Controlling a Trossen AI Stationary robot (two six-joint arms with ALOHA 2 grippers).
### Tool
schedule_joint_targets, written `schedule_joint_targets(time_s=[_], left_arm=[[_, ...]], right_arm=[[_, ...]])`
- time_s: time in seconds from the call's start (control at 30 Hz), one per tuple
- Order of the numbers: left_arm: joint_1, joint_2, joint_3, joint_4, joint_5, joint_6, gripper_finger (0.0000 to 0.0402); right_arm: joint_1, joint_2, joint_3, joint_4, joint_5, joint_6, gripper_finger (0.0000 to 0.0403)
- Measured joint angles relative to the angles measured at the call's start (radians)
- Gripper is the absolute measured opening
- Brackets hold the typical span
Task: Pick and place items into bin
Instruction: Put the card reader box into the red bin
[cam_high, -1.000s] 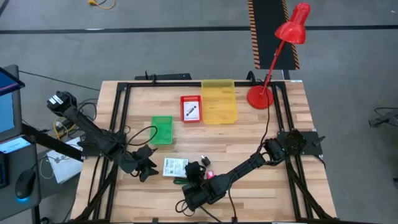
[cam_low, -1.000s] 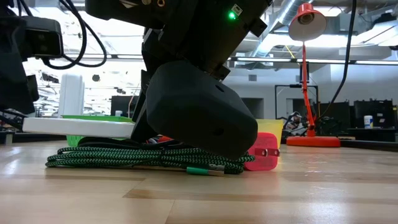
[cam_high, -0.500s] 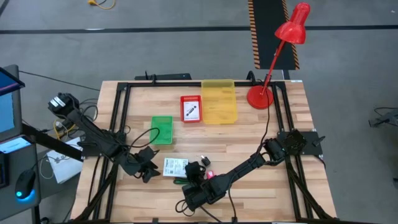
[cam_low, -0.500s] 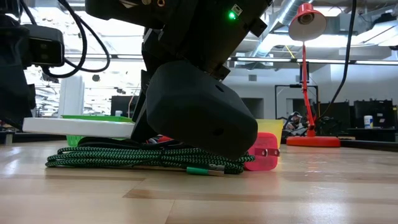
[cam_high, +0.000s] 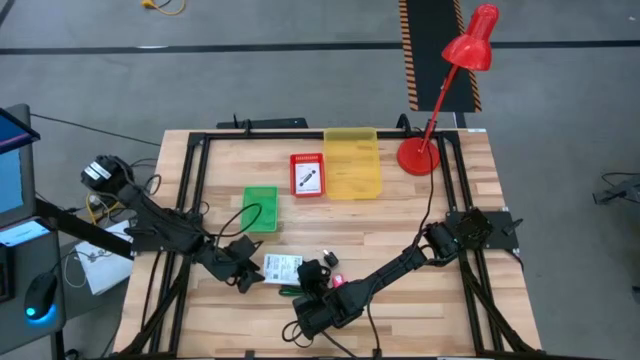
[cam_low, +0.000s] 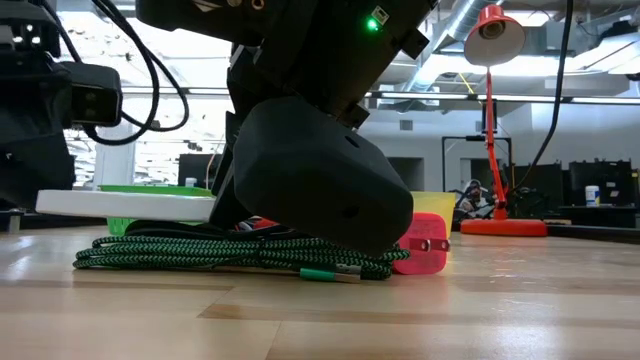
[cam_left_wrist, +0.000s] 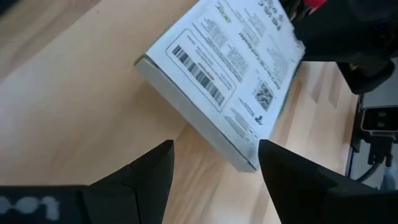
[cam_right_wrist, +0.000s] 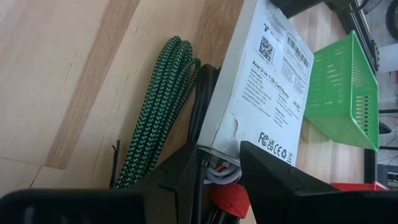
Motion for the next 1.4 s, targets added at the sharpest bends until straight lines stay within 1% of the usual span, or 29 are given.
schedule_joint_targets(time_s=[0.23,0.47,0.87,0.93,1.0,1.3,1.33,1.4], left_arm=[[0.028,0.066,0.0,0.093,0.024,0.045,0.0222],[0.042,0.092,-0.001,0.174,0.038,0.094,0.0222],[0.042,0.092,-0.001,0.182,0.043,0.141,0.0218],[0.04,0.092,-0.001,0.179,0.043,0.146,0.0205],[0.037,0.092,-0.001,0.165,0.042,0.147,0.0183],[0.024,0.092,0.0,0.179,0.039,0.196,0.0037],[0.025,0.092,0.0,0.182,0.038,0.2,0.0026],[0.025,0.092,0.0,0.187,0.033,0.207,0.0024]], right_arm=[[0.0,0.0,0.0,0.001,0.001,0.0,0.0118],[0.0,0.0,0.0,0.001,-0.002,0.0,0.0118],[0.0,0.0,0.0,0.006,-0.002,0.0,0.0118],[0.0,0.0,0.0,0.008,-0.001,0.0,0.0118],[0.0,0.0,0.0,0.01,0.001,0.0,0.0118],[0.0,0.0,0.0,0.011,0.001,-0.007,0.0118],[0.0,0.0,0.0,0.011,0.001,-0.008,0.0118],[0.0,0.0,0.0,0.011,0.001,-0.008,0.0118]])
